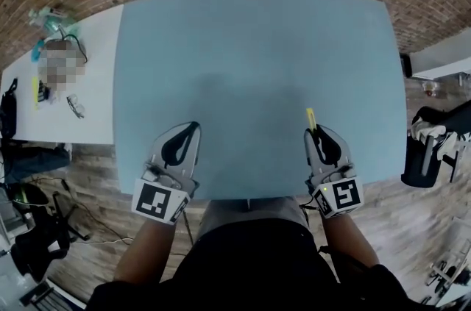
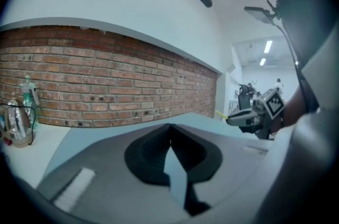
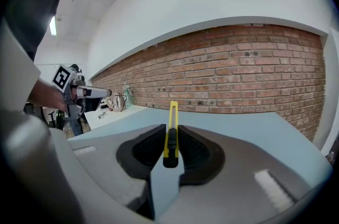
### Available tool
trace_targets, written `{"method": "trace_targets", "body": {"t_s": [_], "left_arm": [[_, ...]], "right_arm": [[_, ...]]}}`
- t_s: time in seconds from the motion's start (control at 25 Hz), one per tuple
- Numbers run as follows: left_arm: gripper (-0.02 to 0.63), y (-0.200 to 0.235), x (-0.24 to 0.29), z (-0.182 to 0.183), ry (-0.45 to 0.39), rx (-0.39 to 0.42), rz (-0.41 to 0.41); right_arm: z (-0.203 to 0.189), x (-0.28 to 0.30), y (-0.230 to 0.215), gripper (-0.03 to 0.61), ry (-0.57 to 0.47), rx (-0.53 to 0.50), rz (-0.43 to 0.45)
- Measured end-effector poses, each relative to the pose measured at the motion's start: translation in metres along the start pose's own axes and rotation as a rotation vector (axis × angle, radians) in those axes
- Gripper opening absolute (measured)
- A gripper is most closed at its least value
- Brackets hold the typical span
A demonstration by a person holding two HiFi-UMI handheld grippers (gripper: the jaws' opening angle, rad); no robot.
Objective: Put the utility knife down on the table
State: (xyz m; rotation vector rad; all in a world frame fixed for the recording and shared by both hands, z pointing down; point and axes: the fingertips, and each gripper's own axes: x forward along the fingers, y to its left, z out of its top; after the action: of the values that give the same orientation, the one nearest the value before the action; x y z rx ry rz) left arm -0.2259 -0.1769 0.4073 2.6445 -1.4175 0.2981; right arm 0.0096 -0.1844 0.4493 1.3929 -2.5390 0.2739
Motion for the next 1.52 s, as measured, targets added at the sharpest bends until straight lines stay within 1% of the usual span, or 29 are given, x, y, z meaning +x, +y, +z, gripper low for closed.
{"method": "trace_targets", "body": {"t_s": [0.12,0.24,0.36,0.48,0.52,0.64,0.76,0.92,1.16,1.32,1.52], "left_arm": [[-0.015,0.001,0.005,-0.006,0.013,0.014,-0.007],[-0.015,-0.006,0.01,-0.011,0.015,-0.028,-0.012],[-0.015,-0.011,0.01,-0.024,0.034,-0.028,-0.015],[-0.015,-0.016,0.018,-0.025,0.043,-0.113,0.008],[-0.015,-0.017,0.02,-0.027,0.046,-0.126,0.011],[-0.015,-0.017,0.024,-0.038,0.062,-0.131,0.011],[-0.015,-0.014,0.024,-0.051,0.082,-0.114,0.012],[-0.015,-0.02,0.033,-0.051,0.076,-0.166,0.02],[-0.015,-0.027,0.043,-0.059,0.097,-0.181,0.013],[-0.015,-0.023,0.047,-0.072,0.119,-0.194,0.038],[-0.015,-0.019,0.049,-0.08,0.14,-0.201,0.059]], "right_arm": [[-0.008,0.003,-0.001,0.077,0.015,0.001,-0.002],[-0.015,0.005,-0.003,0.077,0.034,-0.004,-0.011],[-0.022,0.007,-0.006,0.077,0.049,0.006,-0.018],[-0.03,0.009,-0.013,0.077,0.067,0.016,-0.019],[-0.034,0.01,-0.015,0.077,0.073,0.024,-0.019],[-0.042,0.013,-0.02,0.077,0.091,0.06,-0.018],[-0.048,0.015,-0.02,0.077,0.108,0.067,-0.008],[-0.059,0.018,-0.02,0.077,0.125,0.074,0.009],[-0.079,0.024,-0.021,0.077,0.16,0.087,0.018],[-0.093,0.026,-0.024,0.077,0.186,0.091,0.029],[-0.107,0.03,-0.03,0.077,0.206,0.088,0.032]]}}
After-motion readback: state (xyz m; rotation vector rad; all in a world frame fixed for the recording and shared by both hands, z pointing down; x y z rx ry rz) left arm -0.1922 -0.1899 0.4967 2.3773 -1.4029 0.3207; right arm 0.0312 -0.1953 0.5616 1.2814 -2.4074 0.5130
